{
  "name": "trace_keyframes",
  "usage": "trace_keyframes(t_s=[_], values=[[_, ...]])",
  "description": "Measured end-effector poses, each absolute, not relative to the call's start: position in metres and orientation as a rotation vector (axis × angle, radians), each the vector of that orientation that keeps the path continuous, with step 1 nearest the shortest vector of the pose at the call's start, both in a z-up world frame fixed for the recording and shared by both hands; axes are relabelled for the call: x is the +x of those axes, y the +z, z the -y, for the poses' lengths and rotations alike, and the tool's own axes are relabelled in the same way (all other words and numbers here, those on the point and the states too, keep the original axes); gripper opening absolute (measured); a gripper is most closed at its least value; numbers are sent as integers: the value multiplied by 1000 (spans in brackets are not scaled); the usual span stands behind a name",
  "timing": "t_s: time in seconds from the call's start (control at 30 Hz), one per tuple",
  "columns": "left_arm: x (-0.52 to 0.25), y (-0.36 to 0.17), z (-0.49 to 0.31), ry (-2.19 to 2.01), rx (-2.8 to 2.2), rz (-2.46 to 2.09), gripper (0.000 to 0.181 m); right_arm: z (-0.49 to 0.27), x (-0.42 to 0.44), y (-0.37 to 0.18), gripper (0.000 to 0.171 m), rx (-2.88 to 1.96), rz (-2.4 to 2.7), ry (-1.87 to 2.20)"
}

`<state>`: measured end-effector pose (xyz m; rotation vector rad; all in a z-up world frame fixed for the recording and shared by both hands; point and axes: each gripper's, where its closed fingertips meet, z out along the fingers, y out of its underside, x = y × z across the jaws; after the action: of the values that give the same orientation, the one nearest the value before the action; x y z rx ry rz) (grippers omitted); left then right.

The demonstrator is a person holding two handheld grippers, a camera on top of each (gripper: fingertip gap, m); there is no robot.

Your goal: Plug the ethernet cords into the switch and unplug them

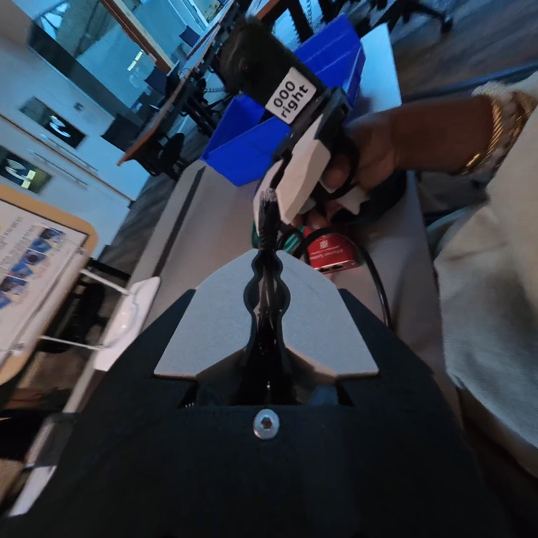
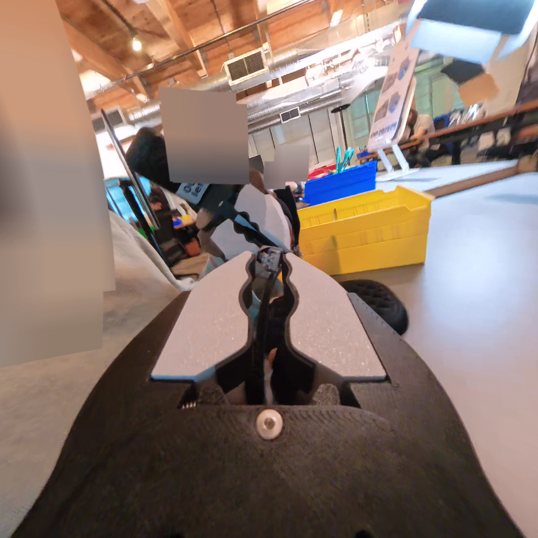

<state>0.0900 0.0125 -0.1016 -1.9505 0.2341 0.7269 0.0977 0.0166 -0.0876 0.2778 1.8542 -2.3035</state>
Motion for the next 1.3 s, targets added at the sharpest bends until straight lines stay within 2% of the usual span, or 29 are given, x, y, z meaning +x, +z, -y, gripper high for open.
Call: trace_keyframes(t_s=[0.1, 0.2, 0.3, 0.4, 0.53, 0.57, 0.67, 0.73, 0.8, 0.87, 1.0, 1.3], values=[[94, -104, -5, 588, -1973, -174, 6, -23, 93, -86, 37, 14, -2302, -2566], [103, -105, -3, 463, -1968, -165, 6, -23, 106, -86, 43, -601, -2819, -2607], [110, -110, -6, 413, -1987, -187, 6, -18, 111, -97, 38, -752, -3013, -2380], [119, -112, -10, 385, -1993, -237, 6, -15, 113, -102, 18, -801, -3041, -2329], [118, -109, -11, 465, -1948, -307, 7, -16, 117, -102, 13, -659, -2933, -2320], [115, -104, -12, 555, -1905, -335, 13, -17, 117, -101, 13, -586, -2865, -2349], [105, -81, -11, 799, -1770, -368, 56, -22, 113, -97, 12, -407, -2644, -2460], [97, -73, -8, 803, -1779, -261, 60, -23, 115, -93, 12, -355, -2519, -2501], [105, -73, -11, 728, -1760, -287, 58, -20, 117, -91, 13, -349, -2455, -2527], [116, -74, -17, 605, -1742, -282, 42, -15, 119, -91, 13, -372, -2455, -2528], [121, -82, -22, 500, -1749, -300, 23, -13, 122, -89, 13, -362, -2392, -2540], [132, -98, -24, 415, -1748, -418, 17, -15, 134, -86, 13, -460, -2277, -2548]])
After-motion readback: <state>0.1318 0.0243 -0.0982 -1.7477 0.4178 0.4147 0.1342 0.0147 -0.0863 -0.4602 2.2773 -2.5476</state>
